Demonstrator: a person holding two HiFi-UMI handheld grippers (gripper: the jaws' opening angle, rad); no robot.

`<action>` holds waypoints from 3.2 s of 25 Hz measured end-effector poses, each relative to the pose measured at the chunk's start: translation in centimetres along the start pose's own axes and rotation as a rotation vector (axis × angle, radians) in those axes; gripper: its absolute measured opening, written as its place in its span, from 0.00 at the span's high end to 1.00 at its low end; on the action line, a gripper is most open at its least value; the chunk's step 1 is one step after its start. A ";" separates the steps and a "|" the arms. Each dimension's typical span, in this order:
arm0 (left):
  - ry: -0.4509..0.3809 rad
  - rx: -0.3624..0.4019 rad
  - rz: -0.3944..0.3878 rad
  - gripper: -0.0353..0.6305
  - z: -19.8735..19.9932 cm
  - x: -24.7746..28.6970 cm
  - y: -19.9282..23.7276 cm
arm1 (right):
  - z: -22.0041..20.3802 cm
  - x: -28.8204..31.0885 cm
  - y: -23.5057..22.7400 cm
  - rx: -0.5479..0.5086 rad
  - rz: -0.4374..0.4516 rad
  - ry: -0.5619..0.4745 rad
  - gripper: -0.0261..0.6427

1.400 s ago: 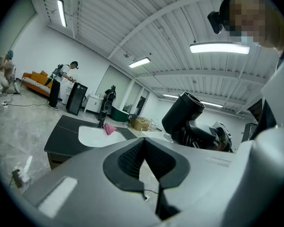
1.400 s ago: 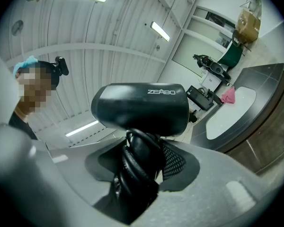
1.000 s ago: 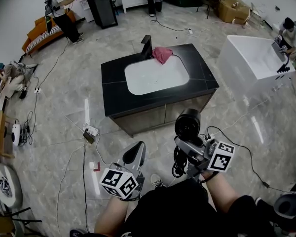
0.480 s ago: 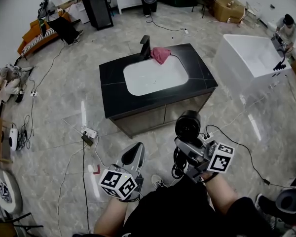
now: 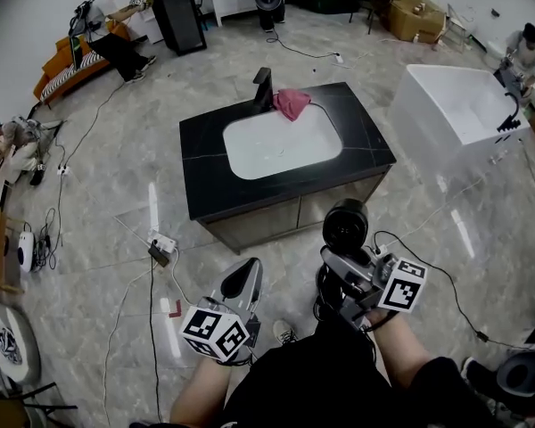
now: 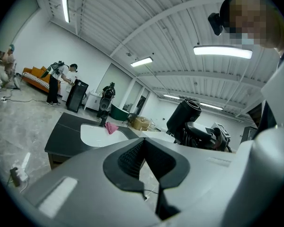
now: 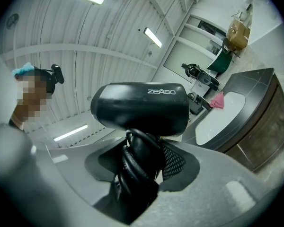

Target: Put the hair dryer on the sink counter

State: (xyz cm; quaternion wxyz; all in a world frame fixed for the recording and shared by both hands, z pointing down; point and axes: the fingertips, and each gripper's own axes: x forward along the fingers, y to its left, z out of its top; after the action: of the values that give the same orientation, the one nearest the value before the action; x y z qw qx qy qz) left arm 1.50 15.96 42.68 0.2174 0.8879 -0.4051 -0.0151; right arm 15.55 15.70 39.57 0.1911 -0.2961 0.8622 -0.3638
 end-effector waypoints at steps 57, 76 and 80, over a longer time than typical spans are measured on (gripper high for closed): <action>0.072 -0.096 0.209 0.94 0.1 22.5 1.7 | 16.3 10.2 -22.0 0.118 0.110 0.231 0.66; 0.079 -0.028 0.047 0.94 7.1 11.3 18.4 | 8.5 26.1 -17.0 0.076 -0.097 0.087 0.66; 0.078 -0.027 0.040 0.94 7.9 8.7 21.4 | 6.5 29.6 -15.7 0.054 -0.119 0.089 0.66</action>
State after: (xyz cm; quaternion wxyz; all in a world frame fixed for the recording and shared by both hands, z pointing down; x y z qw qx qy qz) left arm -9.52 -5.68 45.41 0.2454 0.8765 -0.4137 0.0182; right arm 2.69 -15.67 43.52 0.1386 -0.3250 0.8407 -0.4104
